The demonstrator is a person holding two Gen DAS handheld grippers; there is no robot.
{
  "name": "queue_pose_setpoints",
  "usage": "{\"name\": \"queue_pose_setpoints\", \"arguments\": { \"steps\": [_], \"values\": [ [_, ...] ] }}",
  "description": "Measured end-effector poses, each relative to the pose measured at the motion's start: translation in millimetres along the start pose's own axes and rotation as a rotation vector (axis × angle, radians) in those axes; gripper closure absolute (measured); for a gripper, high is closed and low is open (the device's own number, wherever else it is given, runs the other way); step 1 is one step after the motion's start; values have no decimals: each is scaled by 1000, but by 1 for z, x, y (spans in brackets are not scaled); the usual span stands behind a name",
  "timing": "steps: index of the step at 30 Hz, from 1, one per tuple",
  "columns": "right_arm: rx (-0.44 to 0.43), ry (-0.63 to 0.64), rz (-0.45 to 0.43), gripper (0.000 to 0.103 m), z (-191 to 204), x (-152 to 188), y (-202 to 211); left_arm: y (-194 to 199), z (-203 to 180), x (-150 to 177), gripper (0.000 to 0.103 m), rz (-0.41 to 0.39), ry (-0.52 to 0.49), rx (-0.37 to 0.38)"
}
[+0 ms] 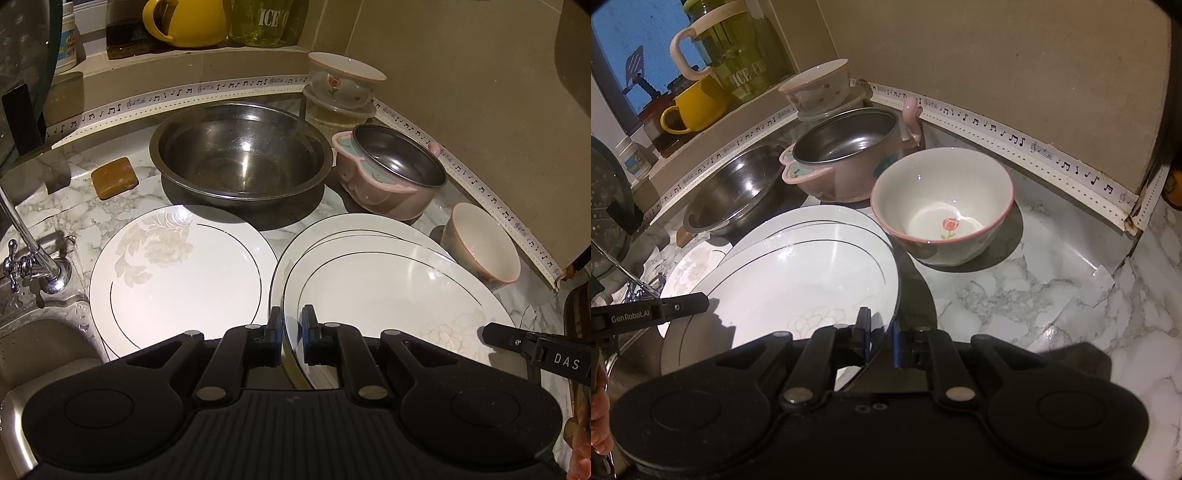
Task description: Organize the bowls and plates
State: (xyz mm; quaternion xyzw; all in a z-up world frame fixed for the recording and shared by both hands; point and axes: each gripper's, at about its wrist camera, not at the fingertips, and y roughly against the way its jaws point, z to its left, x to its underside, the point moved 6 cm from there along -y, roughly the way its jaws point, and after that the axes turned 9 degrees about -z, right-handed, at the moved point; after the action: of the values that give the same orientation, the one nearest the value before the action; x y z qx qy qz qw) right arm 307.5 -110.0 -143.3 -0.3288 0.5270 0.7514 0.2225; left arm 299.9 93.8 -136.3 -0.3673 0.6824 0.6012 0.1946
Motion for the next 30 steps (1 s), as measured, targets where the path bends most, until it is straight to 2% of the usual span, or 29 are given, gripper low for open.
{"name": "queue_pose_setpoints", "arguments": {
  "steps": [13, 30],
  "values": [
    [-5, -51, 19, 92, -8, -4, -3, -11, 2, -3, 94, 32, -14, 28],
    [-43, -216, 46, 95, -21, -1, -4, -15, 2, -6, 93, 103, -70, 78]
  ]
}}
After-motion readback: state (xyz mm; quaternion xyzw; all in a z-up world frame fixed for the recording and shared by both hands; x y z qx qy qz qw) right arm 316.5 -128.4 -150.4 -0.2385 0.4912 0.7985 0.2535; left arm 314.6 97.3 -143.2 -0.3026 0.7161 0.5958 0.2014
